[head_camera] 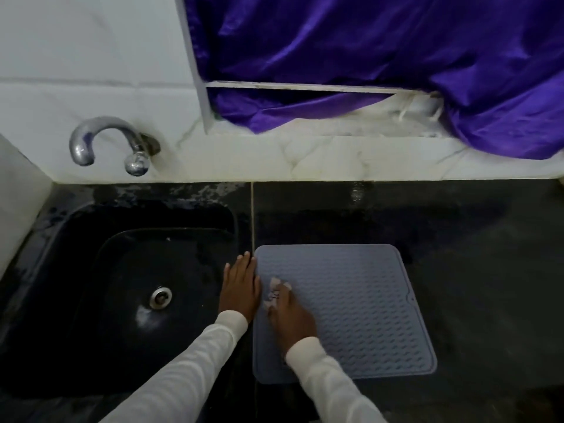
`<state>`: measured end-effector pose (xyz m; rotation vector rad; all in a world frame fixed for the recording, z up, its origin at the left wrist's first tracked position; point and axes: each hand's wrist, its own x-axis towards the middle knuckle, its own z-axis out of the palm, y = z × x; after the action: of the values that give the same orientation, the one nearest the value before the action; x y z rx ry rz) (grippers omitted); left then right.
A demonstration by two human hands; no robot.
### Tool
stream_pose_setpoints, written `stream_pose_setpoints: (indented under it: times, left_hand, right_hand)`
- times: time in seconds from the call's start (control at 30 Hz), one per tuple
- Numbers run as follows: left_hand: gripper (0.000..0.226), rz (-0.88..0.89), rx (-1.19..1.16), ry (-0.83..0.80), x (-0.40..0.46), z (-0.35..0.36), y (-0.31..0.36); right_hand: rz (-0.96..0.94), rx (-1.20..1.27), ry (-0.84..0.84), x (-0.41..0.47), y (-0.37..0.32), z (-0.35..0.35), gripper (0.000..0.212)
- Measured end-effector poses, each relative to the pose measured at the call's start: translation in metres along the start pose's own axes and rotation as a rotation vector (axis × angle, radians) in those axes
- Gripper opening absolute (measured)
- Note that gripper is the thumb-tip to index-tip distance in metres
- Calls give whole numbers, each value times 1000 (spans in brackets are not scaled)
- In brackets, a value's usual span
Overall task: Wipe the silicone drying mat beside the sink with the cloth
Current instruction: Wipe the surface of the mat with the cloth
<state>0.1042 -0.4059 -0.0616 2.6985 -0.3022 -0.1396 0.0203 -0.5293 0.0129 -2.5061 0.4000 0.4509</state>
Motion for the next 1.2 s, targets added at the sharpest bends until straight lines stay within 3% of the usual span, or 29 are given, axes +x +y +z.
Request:
stream_pose_setpoints:
  times: [0.1, 0.2, 0.27, 0.4, 0.53, 0.6, 0.7, 1.07, 1.2]
  left_hand:
    - [62, 10, -14, 8, 0, 1, -2]
    - [60, 18, -14, 16, 1, 2, -1]
    - [60, 21, -9, 16, 0, 1, 0]
    - [57, 27, 13, 18, 0, 1, -1]
    - [54, 25, 23, 15, 2, 4, -2]
    - [54, 28, 22, 17, 2, 5, -2]
    - [55, 33, 18, 16, 2, 6, -2]
    - [57, 25, 26, 46, 4, 10, -2]
    - [59, 14, 45, 39, 4, 11, -3]
  right_hand:
    - [-123, -219, 104, 1, -13, 16, 82]
    - [-134, -277, 35, 2, -7, 16, 100]
    - [-129, -279, -89, 11, 7, 24, 101]
    - [-204, -430, 47, 16, 23, 22, 104]
    - [-163, -466, 160, 10, 48, -15, 70]
    - [-84, -499, 131, 9, 67, -33, 76]
    - [-3, -439, 31, 14, 100, -42, 67]
    - [257, -340, 134, 28, 194, -108, 55]
    - [318, -438, 145, 29, 232, -129, 65]
